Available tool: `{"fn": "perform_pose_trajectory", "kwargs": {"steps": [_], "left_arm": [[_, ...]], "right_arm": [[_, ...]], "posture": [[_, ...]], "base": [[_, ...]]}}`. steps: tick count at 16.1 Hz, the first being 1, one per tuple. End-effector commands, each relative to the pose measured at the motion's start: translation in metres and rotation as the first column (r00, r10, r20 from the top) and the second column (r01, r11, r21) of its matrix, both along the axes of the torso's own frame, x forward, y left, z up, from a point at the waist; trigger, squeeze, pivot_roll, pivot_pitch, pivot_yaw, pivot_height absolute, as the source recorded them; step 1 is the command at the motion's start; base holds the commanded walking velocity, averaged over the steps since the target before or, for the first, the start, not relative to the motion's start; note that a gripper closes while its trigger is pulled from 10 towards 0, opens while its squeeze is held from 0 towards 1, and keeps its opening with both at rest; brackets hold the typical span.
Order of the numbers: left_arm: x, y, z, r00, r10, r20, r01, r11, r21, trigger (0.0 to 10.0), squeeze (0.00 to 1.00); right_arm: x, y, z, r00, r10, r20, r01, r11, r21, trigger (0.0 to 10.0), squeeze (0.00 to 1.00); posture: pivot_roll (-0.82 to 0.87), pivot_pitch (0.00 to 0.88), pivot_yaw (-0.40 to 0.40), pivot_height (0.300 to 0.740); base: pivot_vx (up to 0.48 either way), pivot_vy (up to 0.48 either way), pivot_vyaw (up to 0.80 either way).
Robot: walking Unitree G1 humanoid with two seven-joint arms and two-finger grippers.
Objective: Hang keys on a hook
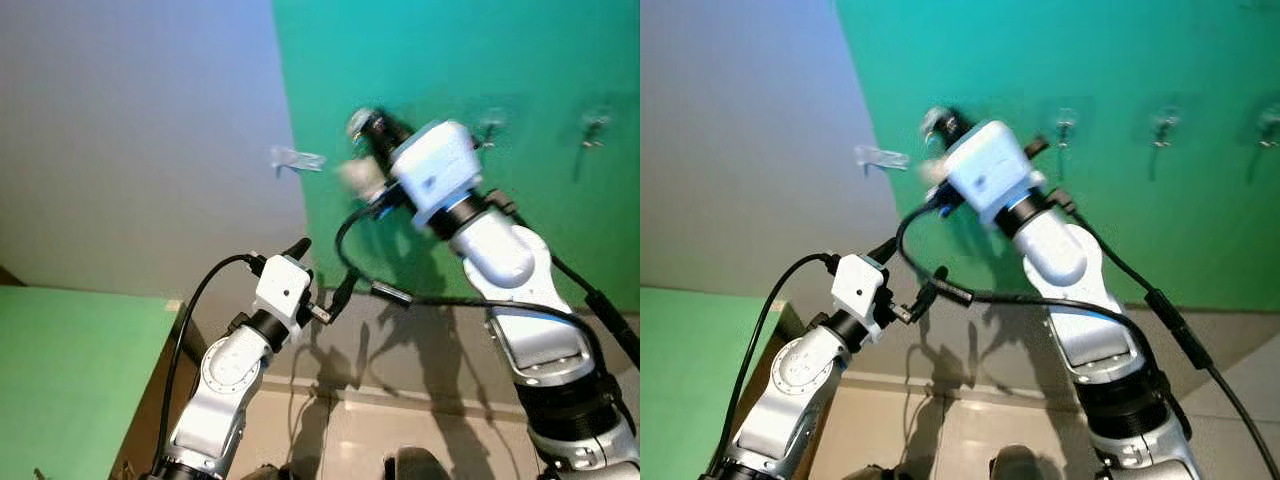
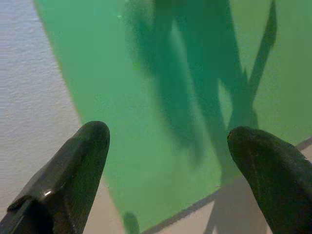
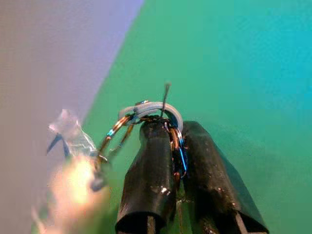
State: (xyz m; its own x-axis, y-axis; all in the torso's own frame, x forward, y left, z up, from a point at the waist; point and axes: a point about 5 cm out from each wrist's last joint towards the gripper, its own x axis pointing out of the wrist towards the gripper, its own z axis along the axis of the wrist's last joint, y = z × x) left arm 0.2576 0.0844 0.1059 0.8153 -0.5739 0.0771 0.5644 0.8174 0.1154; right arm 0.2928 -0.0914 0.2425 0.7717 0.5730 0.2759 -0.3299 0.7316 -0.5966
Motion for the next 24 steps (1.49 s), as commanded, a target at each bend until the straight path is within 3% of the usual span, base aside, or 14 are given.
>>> {"fn": "perform_pose_trajectory", "kwargs": {"steps": [1, 4, 8, 10, 13, 16, 17, 21, 24], "left_arm": [[0.0, 0.002, 0.0, 1.0, 0.011, 0.005, -0.011, 1.0, 0.009, 10.0, 0.0], [0.0, 0.003, -0.001, 1.0, 0.014, 0.006, -0.014, 1.0, 0.012, 10.0, 0.0], [0.0, 0.004, -0.002, 1.0, 0.013, 0.008, -0.013, 1.0, 0.016, 10.0, 0.0], [0.0, 0.004, -0.002, 1.0, 0.013, 0.009, -0.013, 1.0, 0.016, 10.0, 0.0], [0.0, 0.005, -0.003, 1.0, 0.013, 0.008, -0.013, 1.0, 0.016, 10.0, 0.0], [-0.001, 0.006, -0.004, 1.0, 0.009, 0.008, -0.009, 1.0, 0.021, 10.0, 0.0], [-0.001, 0.006, -0.004, 1.0, 0.008, 0.008, -0.008, 1.0, 0.022, 10.0, 0.0], [-0.001, 0.006, -0.006, 1.0, 0.01, 0.009, -0.011, 1.0, 0.027, 10.0, 0.0], [-0.001, 0.009, -0.006, 1.0, 0.014, 0.009, -0.014, 0.999, 0.028, 10.0, 0.0]], "right_arm": [[0.0, 0.008, -0.001, 0.999, 0.042, 0.012, -0.041, 0.998, -0.044, 0.0, 0.0], [0.002, 0.007, -0.005, 0.999, 0.046, 0.005, -0.045, 0.997, -0.065, 0.0, 0.0], [0.008, -0.001, -0.001, 0.995, 0.036, -0.097, -0.021, 0.989, 0.149, 0.0, 0.0], [0.011, -0.008, 0.001, 0.987, 0.034, -0.156, 0.009, 0.964, 0.267, 0.0, 0.0], [0.01, -0.014, 0.006, 0.99, 0.013, -0.139, 0.026, 0.962, 0.272, 0.0, 0.0], [0.007, -0.017, 0.023, 0.998, -0.045, 0.034, 0.041, 0.992, 0.115, 0.0, 0.0], [0.006, -0.017, 0.026, 0.998, -0.047, 0.048, 0.041, 0.993, 0.111, 0.0, 0.0], [0.007, -0.041, 0.036, 0.997, -0.076, -0.032, 0.082, 0.953, 0.292, 0.0, 0.0], [-0.011, -0.052, 0.026, 0.996, -0.069, -0.062, 0.083, 0.958, 0.274, 0.0, 0.0]], "posture": [[-0.25, 0.027, 0.097, 0.72], [-0.25, 0.022, 0.098, 0.72], [-0.25, 0.017, 0.101, 0.72], [-0.25, 0.021, 0.102, 0.72], [-0.25, 0.021, 0.102, 0.72], [-0.26, 0.026, 0.107, 0.72], [-0.26, 0.026, 0.107, 0.72], [-0.26, 0.029, 0.102, 0.72], [-0.27, 0.035, 0.111, 0.72]], "base": [[0.0, 0.0, 0.0], [0.0, 0.0, 0.0], [0.0, 0.0, 0.0], [0.0, 0.0, 0.0], [0.0, 0.0, 0.0], [0.0, 0.0, 0.0], [0.0, 0.0, 0.0], [0.0, 0.0, 0.0], [0.0, 0.0, 0.0]]}}
